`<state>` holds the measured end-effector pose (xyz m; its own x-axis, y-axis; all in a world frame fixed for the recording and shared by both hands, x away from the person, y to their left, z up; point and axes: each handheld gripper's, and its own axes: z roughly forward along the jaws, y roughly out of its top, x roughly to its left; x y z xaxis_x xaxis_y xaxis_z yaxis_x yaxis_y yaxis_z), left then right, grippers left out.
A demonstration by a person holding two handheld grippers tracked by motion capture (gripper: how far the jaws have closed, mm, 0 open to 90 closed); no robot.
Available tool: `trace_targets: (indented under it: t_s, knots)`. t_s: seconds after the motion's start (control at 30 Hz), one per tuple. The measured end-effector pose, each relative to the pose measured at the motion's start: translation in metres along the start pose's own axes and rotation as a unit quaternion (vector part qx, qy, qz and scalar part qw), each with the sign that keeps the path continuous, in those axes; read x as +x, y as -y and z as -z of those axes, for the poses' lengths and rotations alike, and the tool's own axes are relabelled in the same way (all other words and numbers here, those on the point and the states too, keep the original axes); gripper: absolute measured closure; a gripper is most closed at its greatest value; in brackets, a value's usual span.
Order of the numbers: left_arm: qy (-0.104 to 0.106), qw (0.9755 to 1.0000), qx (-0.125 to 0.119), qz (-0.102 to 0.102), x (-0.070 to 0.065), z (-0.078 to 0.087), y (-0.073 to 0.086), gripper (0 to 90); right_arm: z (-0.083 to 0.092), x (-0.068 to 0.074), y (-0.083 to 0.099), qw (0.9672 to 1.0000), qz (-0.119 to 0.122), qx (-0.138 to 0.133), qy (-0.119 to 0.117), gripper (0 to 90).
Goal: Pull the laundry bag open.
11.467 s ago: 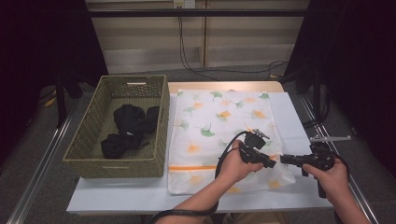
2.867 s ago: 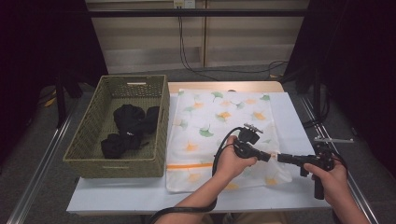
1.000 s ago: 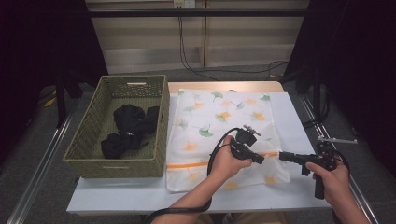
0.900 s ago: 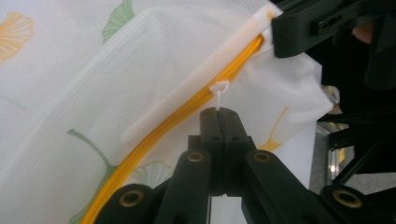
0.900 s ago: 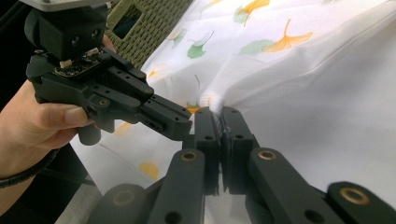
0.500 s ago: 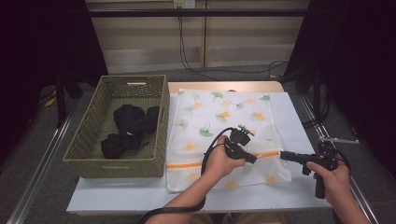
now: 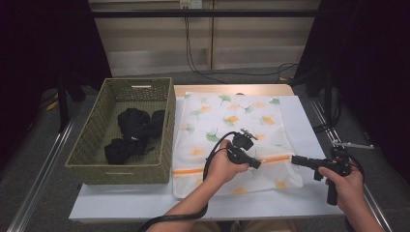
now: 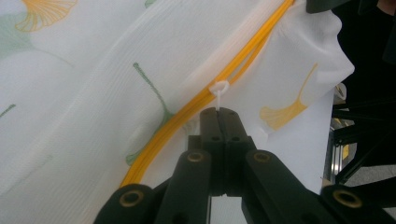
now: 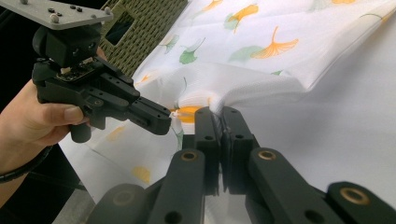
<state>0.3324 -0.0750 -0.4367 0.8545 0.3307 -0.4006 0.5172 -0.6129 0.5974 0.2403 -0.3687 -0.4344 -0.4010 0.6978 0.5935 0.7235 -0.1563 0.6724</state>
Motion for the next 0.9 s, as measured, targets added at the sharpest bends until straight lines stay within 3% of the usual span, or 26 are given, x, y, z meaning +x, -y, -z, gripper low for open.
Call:
trace_targets:
  t_s: [0.07,0.17,0.5,0.57,0.6,0.9]
  knots:
    - [-0.003,0.9999,-0.004,0.011,-0.002,0.0,0.001,90.0,0.0,0.0,0.0,1.0,0.001,0.001,-0.001,87.3]
    - [-0.01,0.9999,0.012,0.003,0.002,0.003,0.002,90.0,0.0,0.0,0.0,1.0,0.002,-0.001,0.003,87.3]
    - [-0.006,1.0,0.006,0.004,0.006,0.005,0.006,90.0,0.001,-0.001,0.0,1.0,0.001,-0.004,0.006,87.2]
    - [-0.02,0.9997,0.011,0.003,0.005,0.007,0.006,90.0,0.002,-0.001,0.0,1.0,0.0,-0.005,0.007,87.2]
    - [-0.005,1.0,0.007,0.003,0.006,0.007,0.007,90.0,0.001,-0.001,0.0,1.0,0.0,-0.006,0.006,87.3]
    - [-0.011,0.9997,0.014,0.014,0.012,0.013,0.015,90.0,0.003,-0.002,0.0,0.9999,-0.001,-0.009,0.008,87.3]
